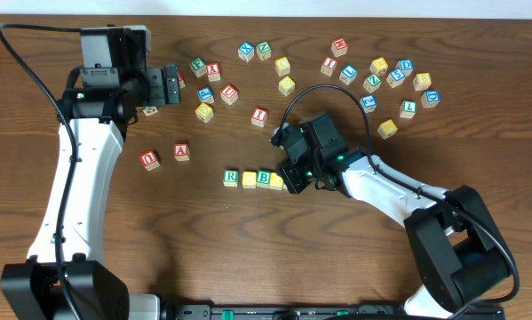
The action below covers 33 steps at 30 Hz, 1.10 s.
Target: Spell out ROBOT
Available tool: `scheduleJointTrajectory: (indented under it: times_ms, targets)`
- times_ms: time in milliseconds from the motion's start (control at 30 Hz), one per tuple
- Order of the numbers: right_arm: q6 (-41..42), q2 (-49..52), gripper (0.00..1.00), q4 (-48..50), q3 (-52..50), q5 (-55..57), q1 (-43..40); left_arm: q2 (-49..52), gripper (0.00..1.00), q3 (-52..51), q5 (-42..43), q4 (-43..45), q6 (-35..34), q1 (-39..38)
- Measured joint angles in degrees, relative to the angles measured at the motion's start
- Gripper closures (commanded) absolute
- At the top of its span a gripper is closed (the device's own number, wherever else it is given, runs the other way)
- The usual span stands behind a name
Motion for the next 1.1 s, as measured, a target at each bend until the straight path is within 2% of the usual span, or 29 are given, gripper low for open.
scheduleJointTrajectory:
  times_ms: [1100]
  targets:
    - [0.4,0.0,0.99,1.8,0.0,4.1,-2.9,0.0,0.02,0.0,0.0,0.0,0.0,0.0]
